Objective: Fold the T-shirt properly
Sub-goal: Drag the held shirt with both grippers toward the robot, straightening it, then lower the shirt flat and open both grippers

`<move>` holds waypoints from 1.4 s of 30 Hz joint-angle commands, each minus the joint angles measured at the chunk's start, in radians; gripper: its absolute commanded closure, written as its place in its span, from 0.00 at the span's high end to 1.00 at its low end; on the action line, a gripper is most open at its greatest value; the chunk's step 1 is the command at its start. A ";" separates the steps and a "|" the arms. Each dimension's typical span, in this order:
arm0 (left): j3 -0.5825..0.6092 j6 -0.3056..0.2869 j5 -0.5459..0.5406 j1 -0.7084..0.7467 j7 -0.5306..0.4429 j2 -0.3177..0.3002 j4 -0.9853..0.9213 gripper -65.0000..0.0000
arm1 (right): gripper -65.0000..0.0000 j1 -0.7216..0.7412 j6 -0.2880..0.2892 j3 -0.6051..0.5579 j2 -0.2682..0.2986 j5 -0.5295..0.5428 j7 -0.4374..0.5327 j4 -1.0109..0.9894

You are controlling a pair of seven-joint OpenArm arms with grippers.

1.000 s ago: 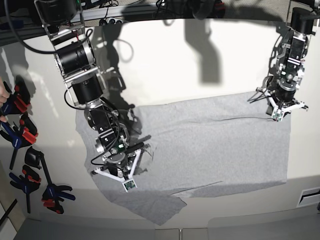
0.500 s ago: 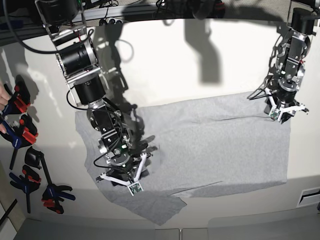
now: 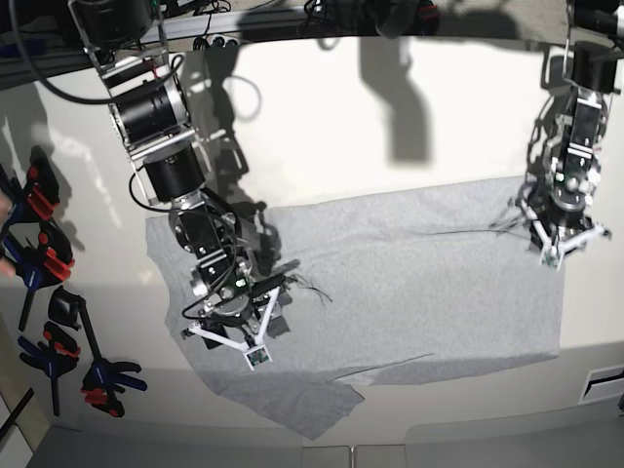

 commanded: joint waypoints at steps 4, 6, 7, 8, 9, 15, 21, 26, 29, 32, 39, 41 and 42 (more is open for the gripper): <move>-0.007 0.012 0.039 -0.090 0.087 -0.020 0.014 0.30 | 0.55 0.040 -0.012 0.006 0.003 -0.007 -0.016 0.015; -0.007 0.014 0.021 -0.124 0.201 -0.020 0.014 0.30 | 0.55 0.040 -0.012 0.006 0.003 0.014 -0.035 0.016; -0.007 0.015 -0.009 -0.142 0.259 -0.020 0.015 0.30 | 0.55 0.040 -0.012 0.006 0.003 0.032 -0.043 0.016; -0.007 0.015 -0.046 -0.156 0.311 -0.021 0.016 0.30 | 0.55 0.039 -0.011 0.006 0.007 0.054 -0.048 0.017; -0.007 0.016 -0.090 -0.167 0.350 -0.021 0.025 0.30 | 0.55 0.035 -0.011 0.006 0.015 0.084 -0.049 0.020; -0.007 0.015 -0.368 -0.154 0.394 -0.025 0.133 0.30 | 0.55 -0.090 -0.011 0.025 0.053 0.122 -0.037 0.138; -0.035 0.019 -0.315 -0.068 0.385 0.066 0.130 0.30 | 0.55 -0.248 0.028 0.199 0.061 0.123 0.059 0.190; -0.119 0.019 -0.316 0.031 0.362 0.138 0.130 0.30 | 0.55 -0.317 0.143 0.362 0.061 0.122 0.064 0.190; -0.153 0.019 -0.315 0.089 0.348 0.155 0.130 0.30 | 0.55 -0.360 0.174 0.433 0.062 0.122 0.058 0.190; -0.159 0.019 -0.311 0.146 0.346 0.154 0.130 0.30 | 0.55 -0.407 0.185 0.461 0.064 0.123 0.040 0.191; -0.159 0.019 -0.307 0.286 0.345 0.154 0.139 0.30 | 0.55 -0.600 0.187 0.467 0.064 0.151 -0.011 0.340; -0.159 0.019 -0.292 0.330 0.346 0.155 0.139 0.30 | 0.55 -0.681 0.174 0.475 0.064 0.171 -0.029 0.416; -0.159 0.019 -0.291 0.352 0.346 0.155 0.139 0.30 | 0.55 -0.722 0.161 0.482 0.064 0.174 -0.029 0.451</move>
